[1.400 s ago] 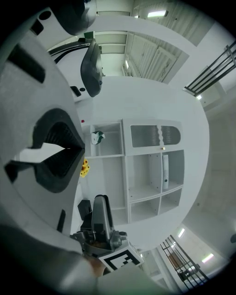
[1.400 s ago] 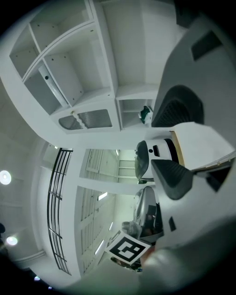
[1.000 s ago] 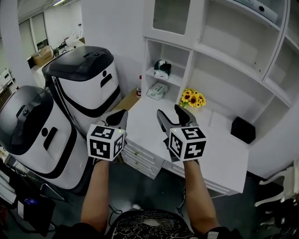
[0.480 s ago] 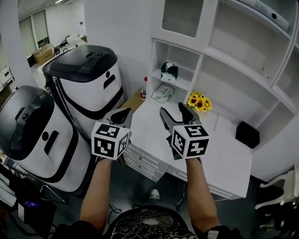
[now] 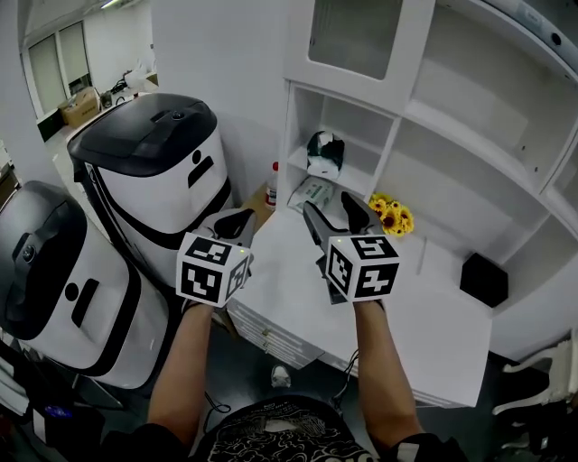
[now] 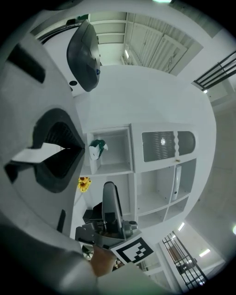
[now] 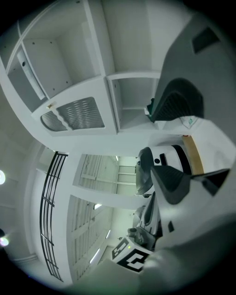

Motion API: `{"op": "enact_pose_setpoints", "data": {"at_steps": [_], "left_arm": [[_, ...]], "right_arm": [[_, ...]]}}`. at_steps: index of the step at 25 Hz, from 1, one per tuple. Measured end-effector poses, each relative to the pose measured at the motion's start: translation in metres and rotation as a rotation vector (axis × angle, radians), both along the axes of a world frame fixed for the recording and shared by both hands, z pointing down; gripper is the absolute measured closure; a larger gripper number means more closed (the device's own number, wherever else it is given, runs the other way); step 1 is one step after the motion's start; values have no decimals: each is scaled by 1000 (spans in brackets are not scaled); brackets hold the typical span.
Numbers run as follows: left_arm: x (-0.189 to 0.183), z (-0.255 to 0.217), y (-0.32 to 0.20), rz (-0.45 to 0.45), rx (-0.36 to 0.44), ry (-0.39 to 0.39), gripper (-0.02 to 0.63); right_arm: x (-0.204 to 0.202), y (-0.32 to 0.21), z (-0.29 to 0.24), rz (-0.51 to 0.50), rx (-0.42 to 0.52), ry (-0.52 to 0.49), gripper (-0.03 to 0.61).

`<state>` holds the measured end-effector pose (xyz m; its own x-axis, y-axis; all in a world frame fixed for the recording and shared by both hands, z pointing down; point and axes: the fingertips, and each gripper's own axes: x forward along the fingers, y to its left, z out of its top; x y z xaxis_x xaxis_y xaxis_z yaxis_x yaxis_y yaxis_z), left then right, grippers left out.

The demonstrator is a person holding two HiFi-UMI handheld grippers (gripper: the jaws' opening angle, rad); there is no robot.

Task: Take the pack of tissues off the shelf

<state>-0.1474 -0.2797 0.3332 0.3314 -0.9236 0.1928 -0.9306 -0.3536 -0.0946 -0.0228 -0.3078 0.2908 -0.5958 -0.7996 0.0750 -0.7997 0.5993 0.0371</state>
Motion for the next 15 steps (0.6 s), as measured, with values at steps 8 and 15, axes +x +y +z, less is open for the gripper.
{"op": "enact_pose_setpoints", "data": {"at_steps": [8, 15], "left_arm": [[-1, 6, -74, 1, -25, 5, 607], [-5, 10, -117, -15, -40, 7, 606]], "right_arm": [[-1, -79, 5, 22, -21, 2, 275], [-1, -127, 9, 21, -33, 7, 268]]}}
